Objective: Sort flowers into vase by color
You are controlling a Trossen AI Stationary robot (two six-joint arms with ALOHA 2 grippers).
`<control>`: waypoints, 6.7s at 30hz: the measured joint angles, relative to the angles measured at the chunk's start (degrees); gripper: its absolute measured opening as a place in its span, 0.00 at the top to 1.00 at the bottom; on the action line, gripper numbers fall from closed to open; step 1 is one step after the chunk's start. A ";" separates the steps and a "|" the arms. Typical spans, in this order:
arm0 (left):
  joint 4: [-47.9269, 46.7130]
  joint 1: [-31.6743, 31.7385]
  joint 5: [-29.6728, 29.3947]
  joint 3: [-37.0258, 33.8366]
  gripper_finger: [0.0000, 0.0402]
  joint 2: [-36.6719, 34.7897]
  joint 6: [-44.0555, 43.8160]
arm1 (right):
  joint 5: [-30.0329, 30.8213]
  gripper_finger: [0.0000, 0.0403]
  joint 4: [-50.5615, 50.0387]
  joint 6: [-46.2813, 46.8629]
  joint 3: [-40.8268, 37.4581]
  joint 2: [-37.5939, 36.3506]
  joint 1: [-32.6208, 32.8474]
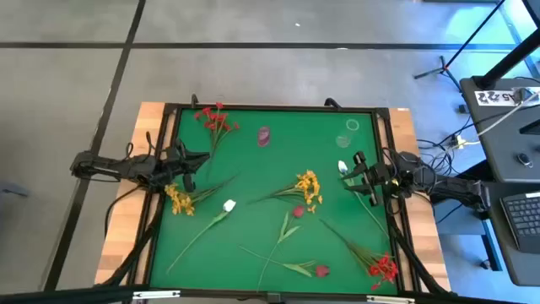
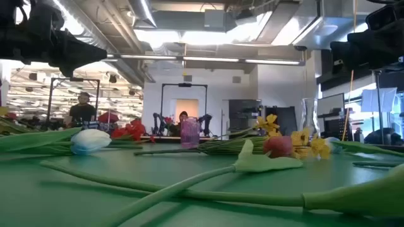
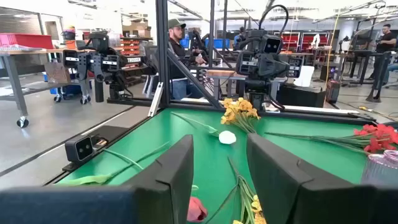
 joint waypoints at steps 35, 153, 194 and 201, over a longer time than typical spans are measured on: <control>-0.01 0.01 0.00 0.00 0.90 0.00 0.01 | 0.00 0.63 0.00 0.00 0.00 0.00 0.00; 0.00 -0.01 0.00 0.00 0.90 0.00 0.00 | 22.80 0.63 -2.67 6.16 12.37 1.82 -0.02; 0.00 -0.01 -0.02 0.00 0.90 0.00 0.01 | 29.34 0.63 -48.41 28.18 34.13 12.22 -0.02; -0.01 0.01 -0.02 0.00 0.90 0.00 0.01 | 24.81 0.63 -59.93 33.54 33.53 23.14 0.00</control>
